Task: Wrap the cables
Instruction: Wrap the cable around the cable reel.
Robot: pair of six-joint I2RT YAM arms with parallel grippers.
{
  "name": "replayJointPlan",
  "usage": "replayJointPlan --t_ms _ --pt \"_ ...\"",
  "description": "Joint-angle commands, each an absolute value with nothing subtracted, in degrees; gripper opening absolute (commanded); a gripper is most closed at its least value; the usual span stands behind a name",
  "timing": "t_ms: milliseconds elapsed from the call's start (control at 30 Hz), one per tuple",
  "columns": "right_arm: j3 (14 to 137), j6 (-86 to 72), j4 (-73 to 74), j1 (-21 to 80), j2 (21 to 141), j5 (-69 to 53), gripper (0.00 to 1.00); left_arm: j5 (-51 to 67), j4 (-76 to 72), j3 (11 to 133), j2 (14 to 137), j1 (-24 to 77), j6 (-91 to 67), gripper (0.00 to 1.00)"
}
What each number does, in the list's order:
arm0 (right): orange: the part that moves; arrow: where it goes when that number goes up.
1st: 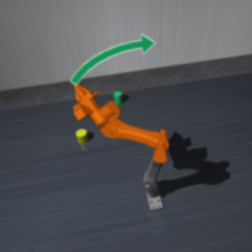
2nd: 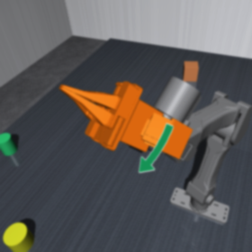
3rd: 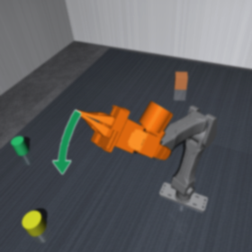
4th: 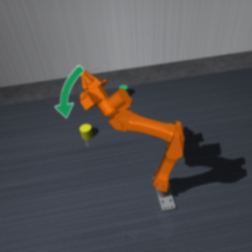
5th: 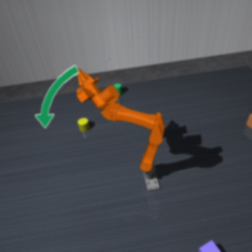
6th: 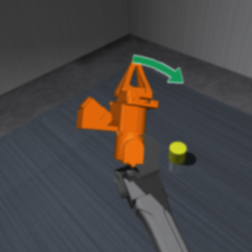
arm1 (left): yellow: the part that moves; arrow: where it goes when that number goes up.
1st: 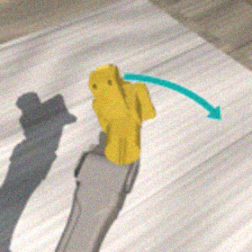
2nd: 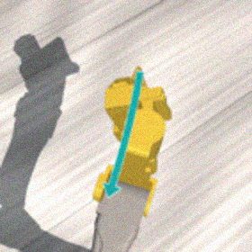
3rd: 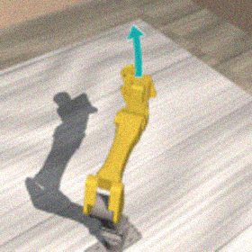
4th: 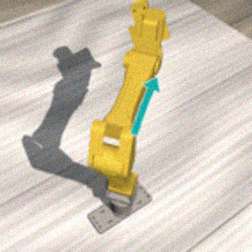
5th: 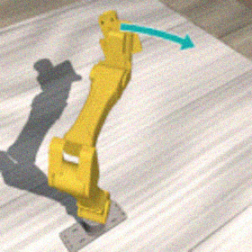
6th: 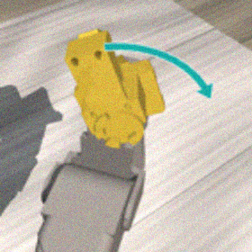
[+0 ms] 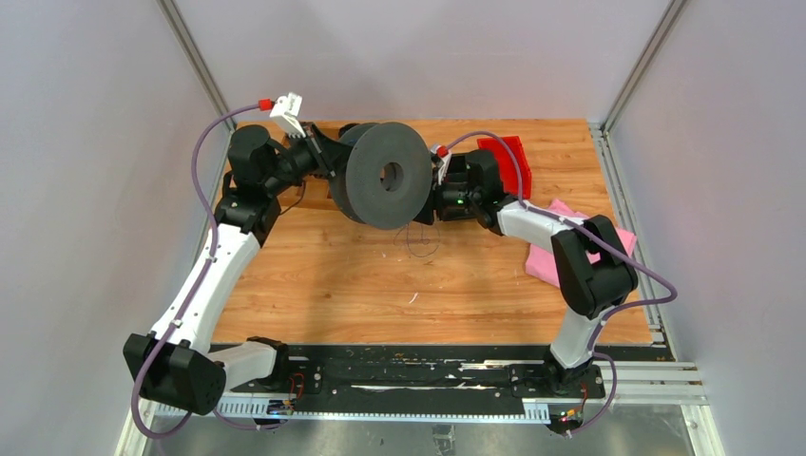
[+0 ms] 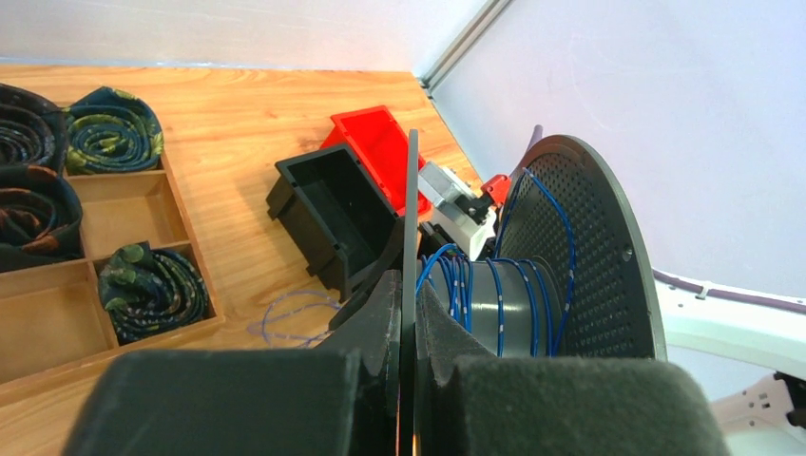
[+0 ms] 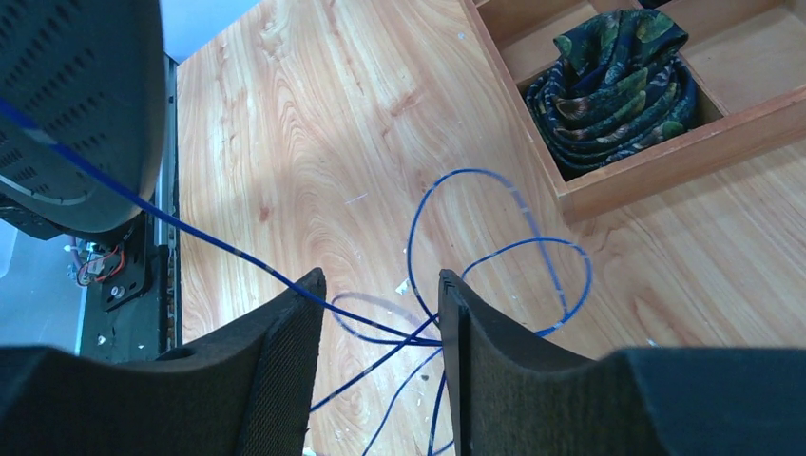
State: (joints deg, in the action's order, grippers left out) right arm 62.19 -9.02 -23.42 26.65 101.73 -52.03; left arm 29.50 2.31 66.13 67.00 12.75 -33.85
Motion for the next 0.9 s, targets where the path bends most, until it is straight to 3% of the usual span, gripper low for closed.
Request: replayJointPlan --t_ms 0,233,867 --pt "63.62 -7.98 -25.77 27.68 102.00 -53.06 0.44 31.13 -3.38 68.46 66.62 12.30 -36.68 0.00" --pt "62.82 -2.07 -17.97 27.61 101.37 -51.16 0.22 31.17 -3.73 68.64 66.45 10.96 -38.31 0.00" --pt "52.35 15.61 -0.45 26.76 91.62 -49.14 0.20 29.64 -7.04 70.78 67.60 1.53 -50.33 0.01"
